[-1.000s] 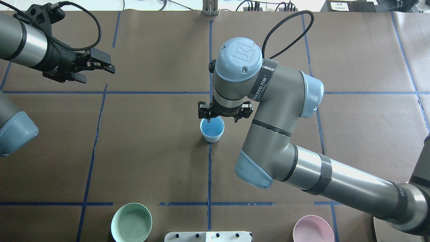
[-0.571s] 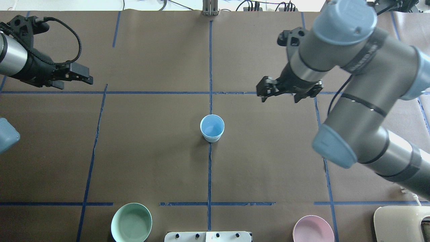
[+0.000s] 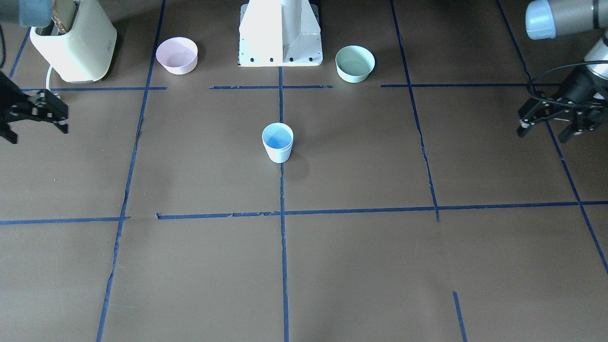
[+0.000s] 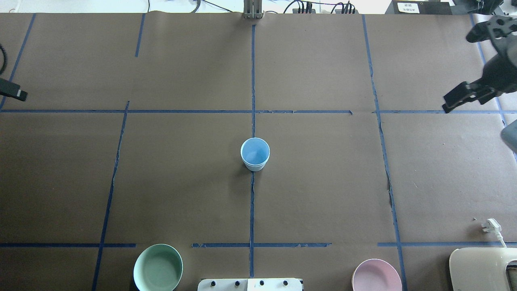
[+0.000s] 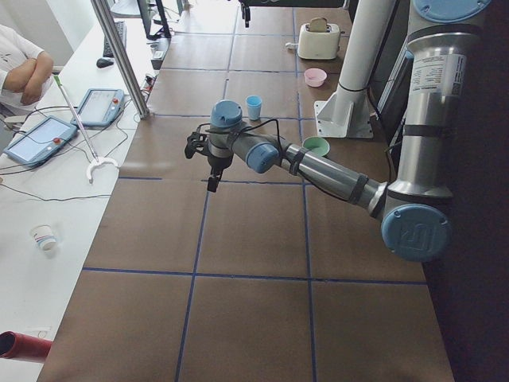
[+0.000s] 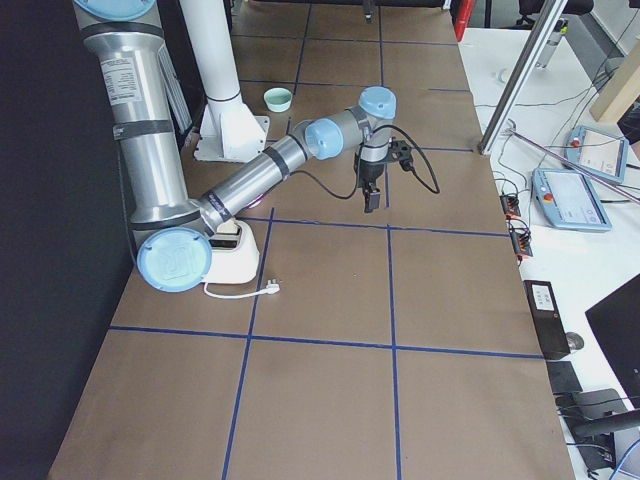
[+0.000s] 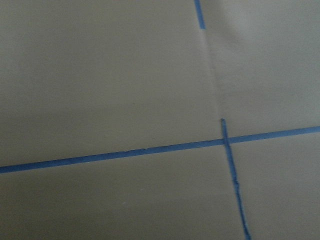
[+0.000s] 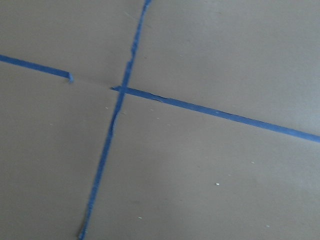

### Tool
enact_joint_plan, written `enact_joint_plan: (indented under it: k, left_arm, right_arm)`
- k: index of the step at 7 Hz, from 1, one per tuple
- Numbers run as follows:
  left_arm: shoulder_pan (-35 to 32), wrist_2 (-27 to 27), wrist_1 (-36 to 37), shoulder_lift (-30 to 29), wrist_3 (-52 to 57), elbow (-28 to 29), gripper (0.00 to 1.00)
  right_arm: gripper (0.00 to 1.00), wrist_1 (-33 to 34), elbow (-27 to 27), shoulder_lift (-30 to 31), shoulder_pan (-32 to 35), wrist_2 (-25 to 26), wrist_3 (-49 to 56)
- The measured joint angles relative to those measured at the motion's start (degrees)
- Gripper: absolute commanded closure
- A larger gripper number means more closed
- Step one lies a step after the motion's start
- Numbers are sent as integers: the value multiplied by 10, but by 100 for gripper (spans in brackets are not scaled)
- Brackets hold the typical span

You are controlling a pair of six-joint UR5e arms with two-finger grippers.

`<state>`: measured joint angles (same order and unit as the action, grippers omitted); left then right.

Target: Stack blue cups with both arms

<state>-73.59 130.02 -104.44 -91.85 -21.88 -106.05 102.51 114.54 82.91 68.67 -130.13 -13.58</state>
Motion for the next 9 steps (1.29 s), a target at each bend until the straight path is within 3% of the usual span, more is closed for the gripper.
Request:
enact_joint_plan:
  k: [2, 4, 7, 9]
  left_arm:
    - [-111, 30, 50, -2, 221, 77, 0]
    - [-163, 36, 169, -23, 335, 91, 0]
    - [-200, 81, 318, -43, 351, 84, 0]
    - [-205, 82, 305, -5, 344, 85, 0]
  right_arm:
    - [0, -1, -65, 44, 109, -56, 157]
    - [0, -1, -120, 54, 172, -73, 228]
    - [0, -15, -161, 63, 191, -73, 249]
    - [0, -71, -186, 72, 192, -66, 249]
